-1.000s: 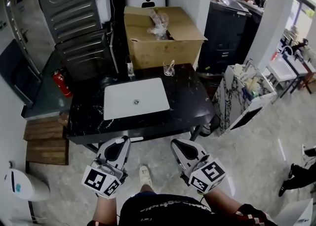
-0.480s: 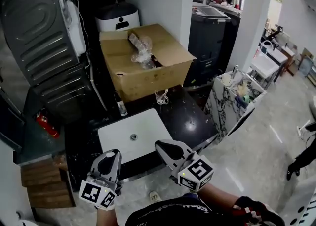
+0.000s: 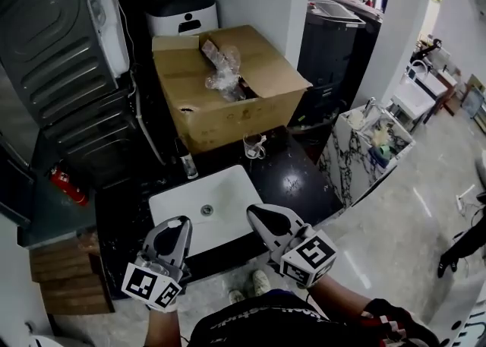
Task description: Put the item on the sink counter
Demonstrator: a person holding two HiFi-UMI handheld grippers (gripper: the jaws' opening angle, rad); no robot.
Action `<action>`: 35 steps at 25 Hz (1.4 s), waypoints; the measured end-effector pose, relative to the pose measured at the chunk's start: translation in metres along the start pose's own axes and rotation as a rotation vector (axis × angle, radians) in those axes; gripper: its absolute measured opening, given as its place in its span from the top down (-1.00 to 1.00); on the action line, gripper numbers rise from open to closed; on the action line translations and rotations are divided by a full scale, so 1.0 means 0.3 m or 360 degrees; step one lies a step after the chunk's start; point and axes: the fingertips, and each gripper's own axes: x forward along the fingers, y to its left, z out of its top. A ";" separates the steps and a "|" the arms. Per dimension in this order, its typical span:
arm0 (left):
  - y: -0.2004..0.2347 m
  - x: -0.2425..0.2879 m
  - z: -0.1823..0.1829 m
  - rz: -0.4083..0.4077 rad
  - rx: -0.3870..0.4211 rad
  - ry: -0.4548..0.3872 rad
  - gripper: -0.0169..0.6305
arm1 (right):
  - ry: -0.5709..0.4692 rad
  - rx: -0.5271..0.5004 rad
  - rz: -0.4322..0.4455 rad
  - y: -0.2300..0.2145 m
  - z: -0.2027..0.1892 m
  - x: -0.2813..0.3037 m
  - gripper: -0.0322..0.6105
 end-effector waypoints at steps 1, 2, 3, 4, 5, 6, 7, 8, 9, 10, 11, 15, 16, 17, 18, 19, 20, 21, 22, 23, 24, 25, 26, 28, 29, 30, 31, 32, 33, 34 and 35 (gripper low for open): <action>0.000 0.027 -0.003 -0.0006 0.0002 0.0006 0.86 | 0.0004 0.0014 -0.0002 -0.027 -0.008 0.008 0.78; -0.002 0.054 -0.006 -0.0013 0.0005 0.0009 0.86 | 0.0010 0.0028 -0.0004 -0.054 -0.016 0.013 0.78; -0.004 0.083 -0.010 -0.0022 0.0008 0.0010 0.86 | 0.0012 0.0036 -0.0006 -0.081 -0.019 0.016 0.78; -0.005 0.116 -0.013 -0.0033 0.0011 0.0010 0.86 | 0.0010 0.0036 -0.0008 -0.106 -0.016 0.018 0.78; -0.005 0.152 -0.018 -0.0044 0.0010 0.0010 0.86 | 0.0003 0.0031 -0.0010 -0.130 -0.009 0.021 0.78; -0.004 0.191 -0.021 -0.0055 0.0004 0.0009 0.86 | -0.0008 0.0028 -0.0013 -0.155 0.000 0.023 0.78; -0.006 0.230 -0.024 -0.0067 -0.0007 0.0007 0.86 | -0.0022 0.0033 -0.0015 -0.179 0.009 0.024 0.78; -0.012 0.269 -0.027 -0.0082 -0.0017 0.0003 0.86 | -0.0037 0.0043 -0.0019 -0.203 0.014 0.022 0.78; -0.020 0.308 -0.033 -0.0102 -0.0018 0.0000 0.86 | -0.0048 0.0055 -0.0029 -0.230 0.016 0.017 0.78; -0.029 0.349 -0.040 -0.0121 -0.0012 -0.0001 0.86 | -0.0045 0.0060 -0.0045 -0.260 0.014 0.012 0.78; -0.034 0.391 -0.049 -0.0138 -0.0003 -0.0002 0.86 | -0.0037 0.0063 -0.0064 -0.291 0.011 0.007 0.78; -0.024 0.553 -0.095 -0.0165 0.0019 -0.0018 0.86 | -0.0057 0.0101 -0.0106 -0.406 0.002 0.011 0.78; -0.016 0.591 -0.111 -0.0168 0.0028 -0.0019 0.86 | -0.0048 0.0100 -0.0123 -0.436 -0.008 0.017 0.78; -0.007 0.629 -0.129 -0.0170 0.0036 -0.0016 0.86 | -0.0037 0.0097 -0.0141 -0.468 -0.018 0.023 0.78; 0.003 0.666 -0.149 -0.0168 0.0040 -0.0012 0.86 | -0.0029 0.0096 -0.0159 -0.497 -0.028 0.028 0.78; 0.015 0.701 -0.170 -0.0165 0.0039 -0.0012 0.86 | -0.0024 0.0098 -0.0172 -0.524 -0.035 0.033 0.78; 0.028 0.736 -0.190 -0.0158 0.0035 -0.0019 0.86 | -0.0024 0.0099 -0.0184 -0.549 -0.039 0.037 0.78; 0.044 0.771 -0.209 -0.0149 0.0030 -0.0037 0.86 | -0.0023 0.0096 -0.0196 -0.575 -0.041 0.041 0.78; 0.061 0.807 -0.226 -0.0140 0.0028 -0.0064 0.86 | -0.0016 0.0090 -0.0212 -0.600 -0.044 0.044 0.78; 0.077 0.843 -0.242 -0.0130 0.0034 -0.0094 0.86 | -0.0001 0.0089 -0.0231 -0.625 -0.049 0.047 0.78; 0.092 0.878 -0.257 -0.0122 0.0048 -0.0121 0.86 | 0.0015 0.0095 -0.0250 -0.650 -0.053 0.051 0.78; 0.105 0.913 -0.273 -0.0113 0.0069 -0.0141 0.86 | 0.0015 0.0107 -0.0260 -0.671 -0.055 0.056 0.78; 0.118 0.949 -0.291 -0.0104 0.0093 -0.0153 0.86 | 0.0002 0.0116 -0.0259 -0.690 -0.058 0.064 0.78; 0.145 1.020 -0.338 -0.0080 0.0121 -0.0150 0.86 | 0.0011 0.0111 -0.0258 -0.726 -0.075 0.077 0.78; 0.160 1.055 -0.366 -0.0069 0.0124 -0.0140 0.86 | 0.0043 0.0102 -0.0264 -0.742 -0.090 0.081 0.78; 0.173 1.090 -0.396 -0.0063 0.0123 -0.0127 0.86 | 0.0077 0.0097 -0.0268 -0.754 -0.104 0.084 0.78; 0.185 1.123 -0.429 -0.0062 0.0121 -0.0108 0.86 | 0.0098 0.0095 -0.0270 -0.764 -0.115 0.086 0.78; 0.197 1.155 -0.464 -0.0062 0.0118 -0.0085 0.86 | 0.0106 0.0098 -0.0276 -0.774 -0.123 0.087 0.78; 0.209 1.184 -0.502 -0.0059 0.0113 -0.0056 0.86 | 0.0106 0.0105 -0.0286 -0.785 -0.130 0.086 0.78; 0.220 1.212 -0.541 -0.0053 0.0107 -0.0025 0.86 | 0.0104 0.0113 -0.0298 -0.797 -0.138 0.083 0.78; 0.231 1.236 -0.581 -0.0046 0.0104 0.0007 0.86 | 0.0110 0.0120 -0.0304 -0.806 -0.145 0.080 0.78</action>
